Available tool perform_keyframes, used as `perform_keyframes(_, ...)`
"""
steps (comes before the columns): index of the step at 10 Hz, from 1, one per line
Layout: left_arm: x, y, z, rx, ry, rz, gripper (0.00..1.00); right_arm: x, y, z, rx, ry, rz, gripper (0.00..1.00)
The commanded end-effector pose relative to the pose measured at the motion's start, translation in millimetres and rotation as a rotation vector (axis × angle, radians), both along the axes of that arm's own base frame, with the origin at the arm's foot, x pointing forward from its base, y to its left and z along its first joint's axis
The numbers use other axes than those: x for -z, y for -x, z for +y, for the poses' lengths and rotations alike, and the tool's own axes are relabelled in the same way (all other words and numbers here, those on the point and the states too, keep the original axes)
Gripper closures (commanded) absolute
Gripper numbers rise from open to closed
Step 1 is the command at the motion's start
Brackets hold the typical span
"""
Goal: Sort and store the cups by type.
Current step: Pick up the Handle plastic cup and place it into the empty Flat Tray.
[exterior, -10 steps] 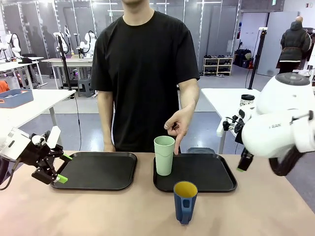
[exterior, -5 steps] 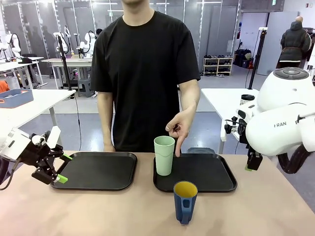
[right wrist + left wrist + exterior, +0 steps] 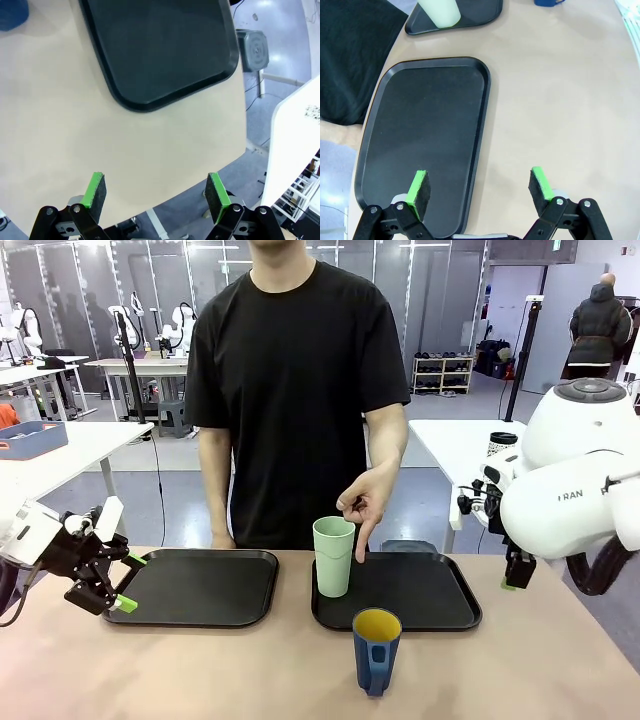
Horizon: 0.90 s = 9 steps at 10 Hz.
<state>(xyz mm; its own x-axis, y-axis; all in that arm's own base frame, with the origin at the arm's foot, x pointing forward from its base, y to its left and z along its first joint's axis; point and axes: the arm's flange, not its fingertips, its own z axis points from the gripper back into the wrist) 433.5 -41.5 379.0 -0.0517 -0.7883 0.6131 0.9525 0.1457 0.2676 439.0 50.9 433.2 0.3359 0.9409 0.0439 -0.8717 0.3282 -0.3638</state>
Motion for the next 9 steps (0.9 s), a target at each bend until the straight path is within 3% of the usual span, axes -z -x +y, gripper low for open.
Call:
perform_keyframes(1, 0.9, -3.4, -1.3, -0.004, 0.007, -0.006, 0.00, 14.9, 5.4, -7.4, -0.001, 0.070, 0.061, 0.00)
perform_keyframes(3, 0.9, -3.4, -1.3, -0.004, 0.007, -0.006, 0.00, 35.2, 24.7, -6.2, -0.136, 0.003, 0.118, 0.00)
perform_keyframes(6, 0.9, -3.4, -1.3, -0.004, 0.007, -0.006, 0.00, 74.3, 45.1, -0.2, -0.200, -0.064, 0.209, 0.00)
perform_keyframes(9, 0.9, -3.4, -1.3, -0.004, 0.007, -0.006, 0.00, 90.4, 64.3, 4.0, -0.275, -0.106, 0.255, 0.00)
